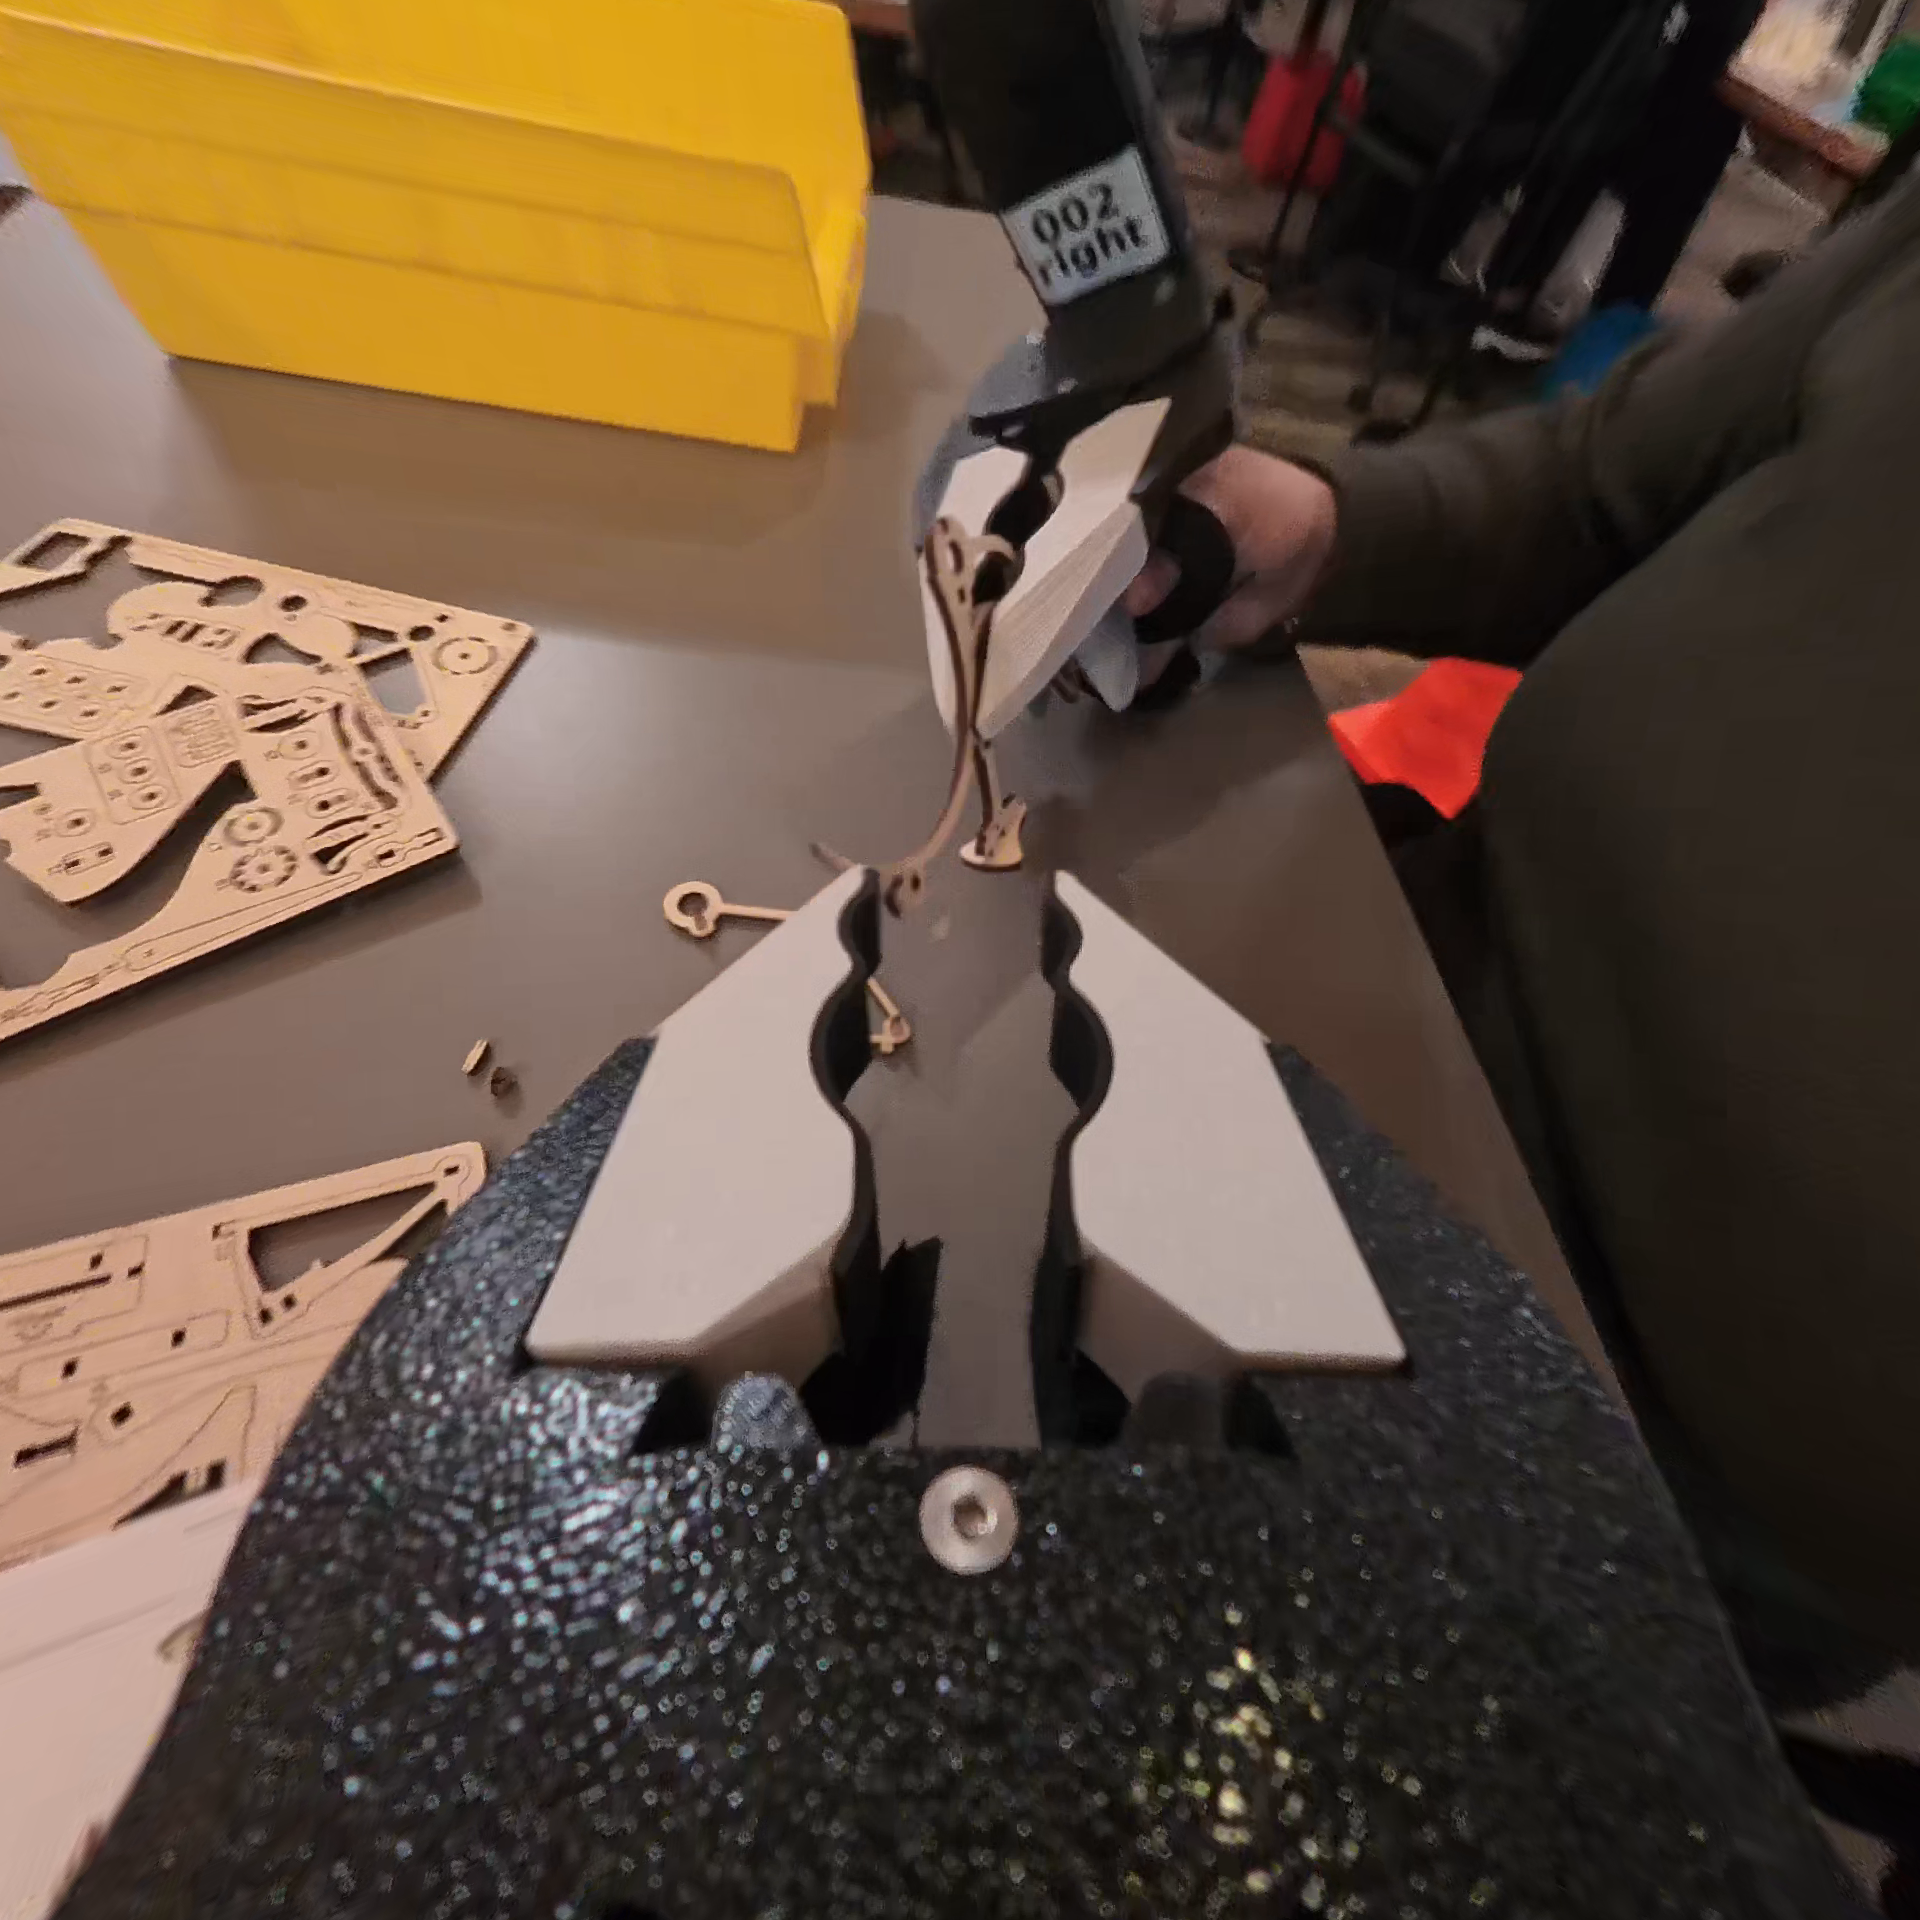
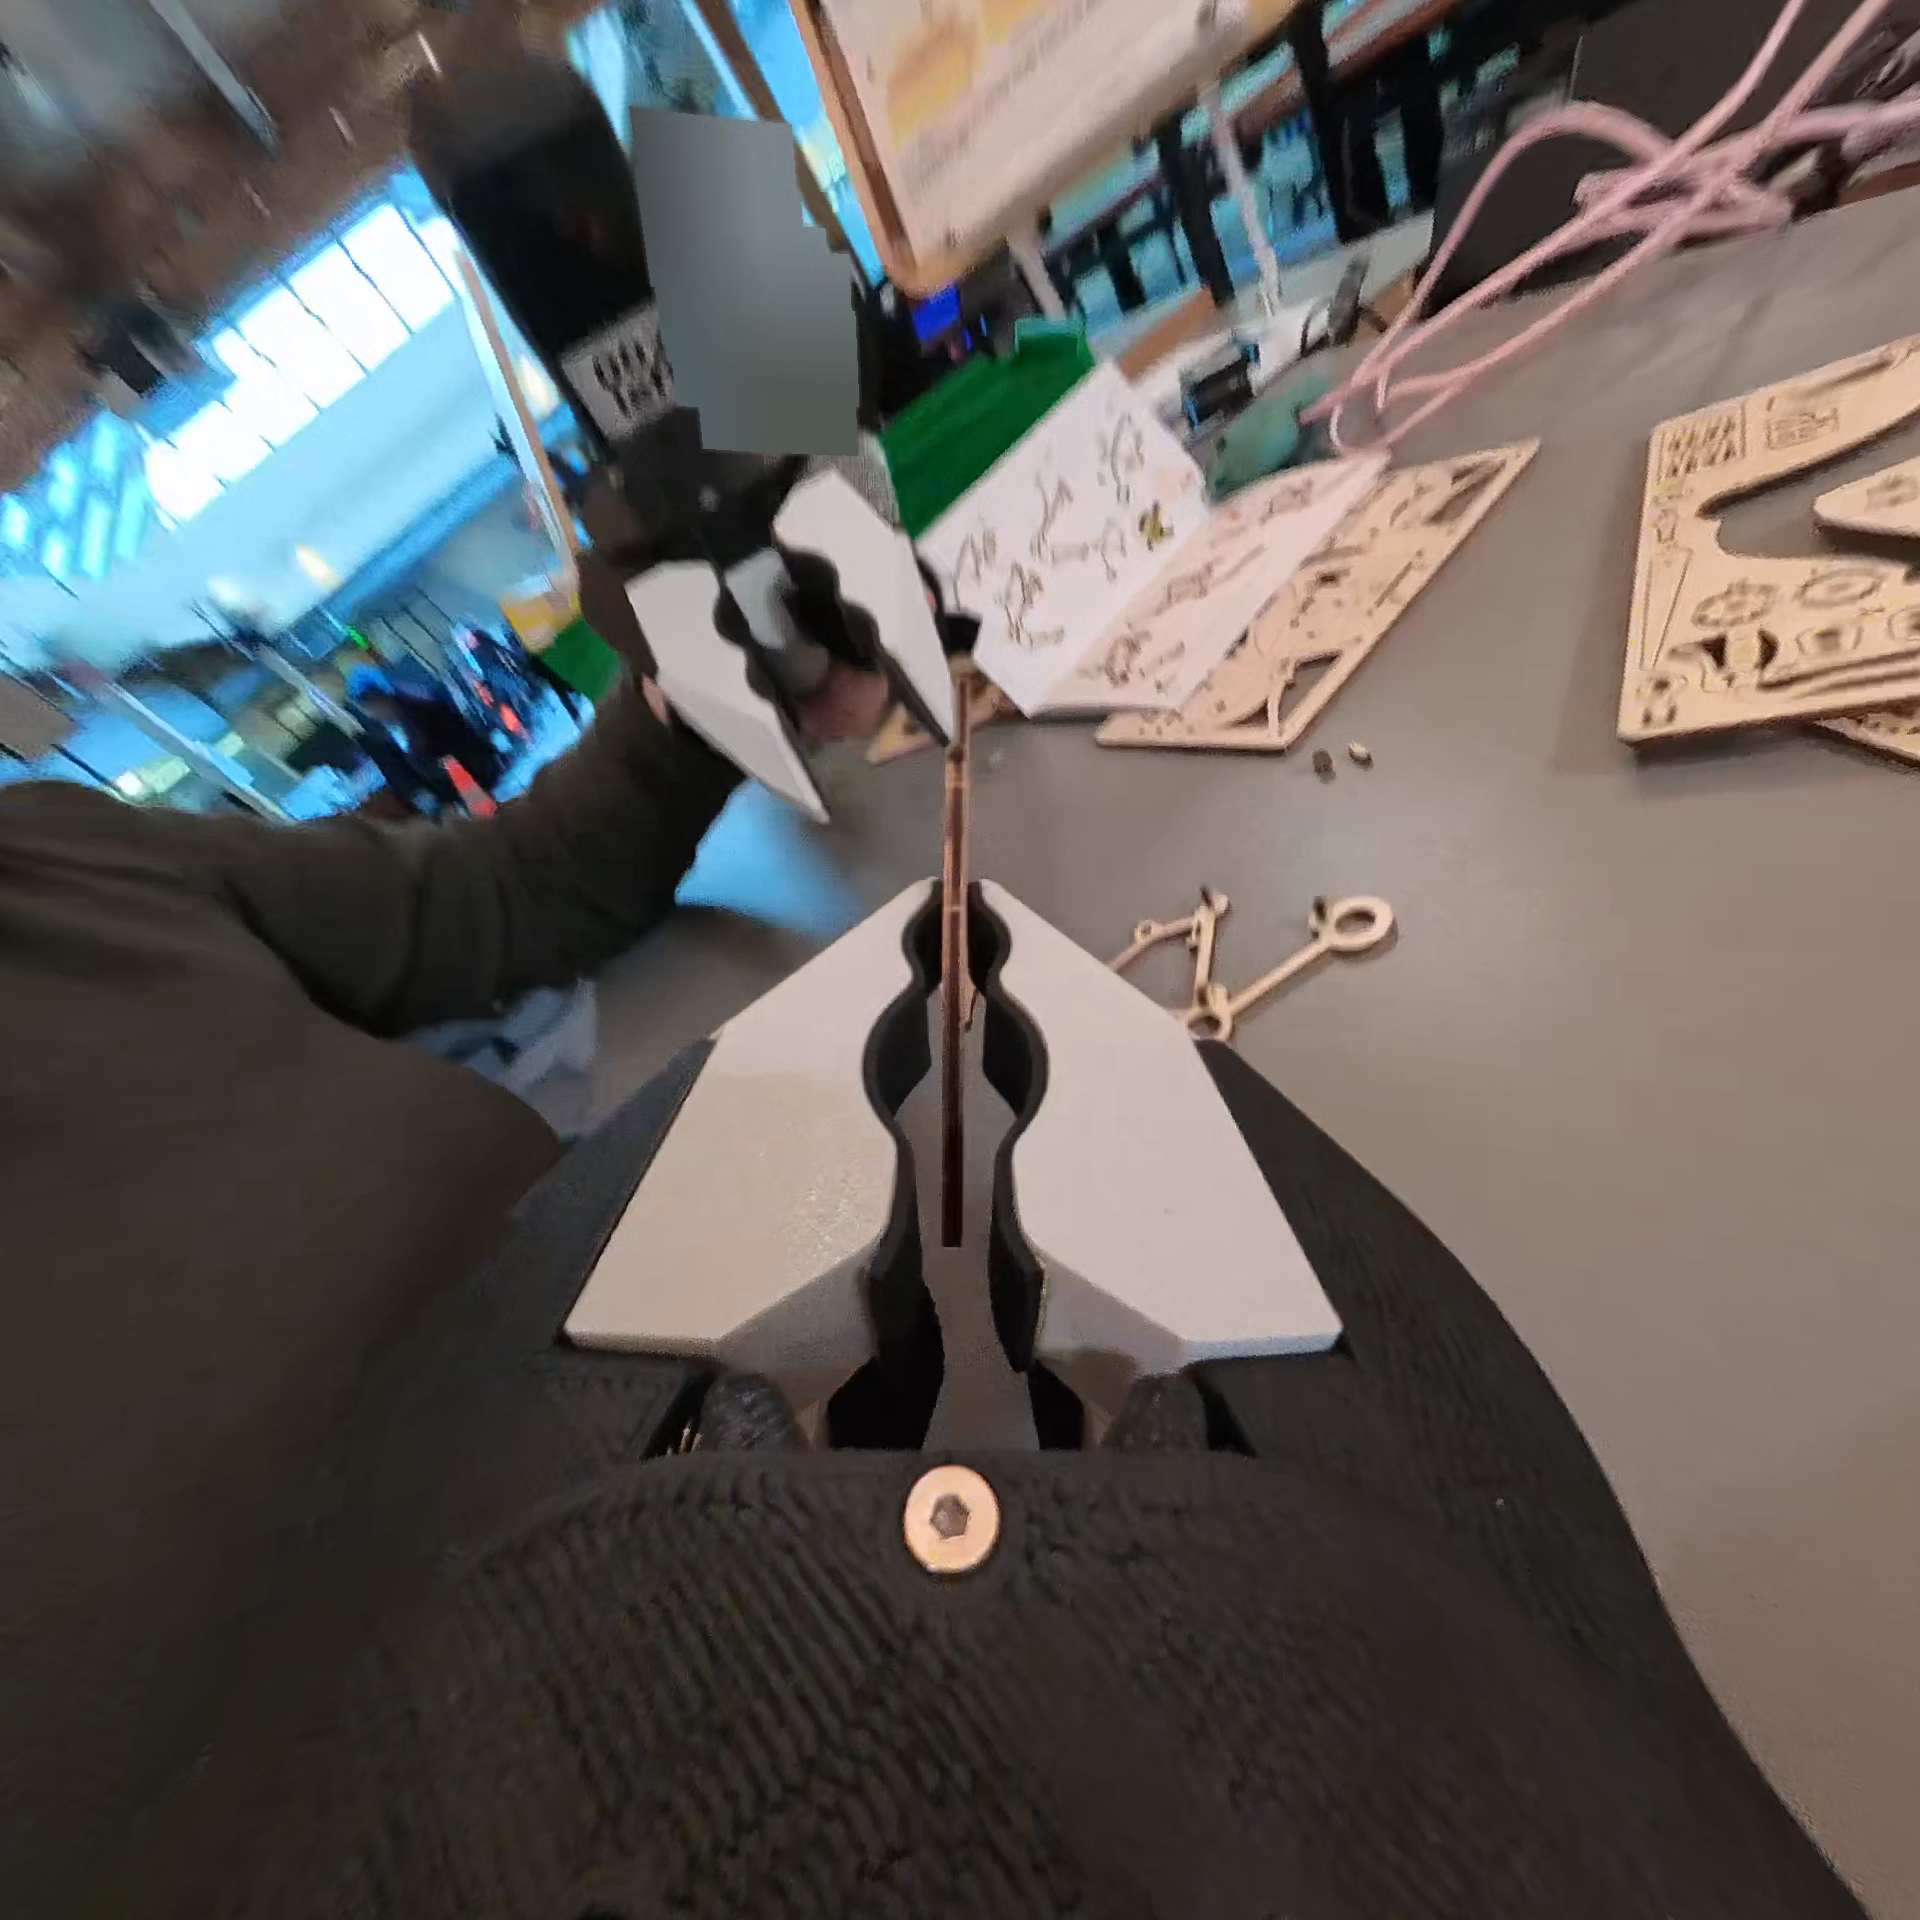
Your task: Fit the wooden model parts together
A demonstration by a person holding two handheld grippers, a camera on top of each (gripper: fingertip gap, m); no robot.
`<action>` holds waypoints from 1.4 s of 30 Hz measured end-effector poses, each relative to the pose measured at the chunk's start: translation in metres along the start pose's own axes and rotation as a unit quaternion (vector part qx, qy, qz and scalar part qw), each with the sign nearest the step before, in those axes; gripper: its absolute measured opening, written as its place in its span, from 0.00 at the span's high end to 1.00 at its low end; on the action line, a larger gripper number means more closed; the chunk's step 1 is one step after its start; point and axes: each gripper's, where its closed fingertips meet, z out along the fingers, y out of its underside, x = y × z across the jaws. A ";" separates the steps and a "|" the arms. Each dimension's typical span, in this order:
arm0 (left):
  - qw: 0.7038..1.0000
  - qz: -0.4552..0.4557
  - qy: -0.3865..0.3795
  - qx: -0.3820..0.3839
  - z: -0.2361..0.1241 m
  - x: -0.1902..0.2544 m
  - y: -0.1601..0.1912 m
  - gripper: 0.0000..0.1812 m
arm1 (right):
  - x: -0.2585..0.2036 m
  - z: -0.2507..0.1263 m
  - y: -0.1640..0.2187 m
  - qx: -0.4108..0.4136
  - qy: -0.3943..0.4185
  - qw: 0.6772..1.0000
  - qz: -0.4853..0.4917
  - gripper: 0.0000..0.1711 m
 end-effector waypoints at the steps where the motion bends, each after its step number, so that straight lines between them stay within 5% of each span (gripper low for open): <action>1: 1.000 -0.006 -0.018 0.009 -0.003 -0.004 -0.002 0.82 | 0.002 -0.001 -0.005 0.013 -0.002 1.000 0.003 1.00; 7: 0.994 -0.055 -0.076 0.060 -0.018 -0.021 -0.010 0.80 | -0.001 -0.001 -0.019 0.022 0.000 0.997 -0.074 1.00; 11: 0.980 -0.103 -0.084 0.145 -0.029 -0.027 -0.024 0.78 | -0.016 -0.004 -0.037 0.024 0.046 0.950 -0.309 1.00; 14: 0.957 -0.157 -0.056 0.236 -0.039 -0.025 -0.039 0.75 | -0.030 -0.003 -0.047 0.006 0.112 0.827 -0.550 0.99; 20: 0.895 -0.268 0.062 0.351 -0.034 -0.007 -0.054 0.66 | -0.049 0.007 -0.059 -0.004 0.213 0.464 -0.860 1.00; 27: 0.853 -0.298 0.169 0.393 -0.020 0.016 -0.070 0.73 | -0.057 0.020 -0.053 0.008 0.220 0.249 -0.943 1.00; 35: 0.858 -0.281 0.183 0.390 -0.014 0.025 -0.077 0.94 | -0.063 0.029 -0.040 0.016 0.199 0.166 -0.966 1.00; 42: 0.833 -0.313 0.252 0.381 -0.012 0.030 -0.073 0.98 | -0.066 0.029 -0.033 0.013 0.185 0.134 -0.973 1.00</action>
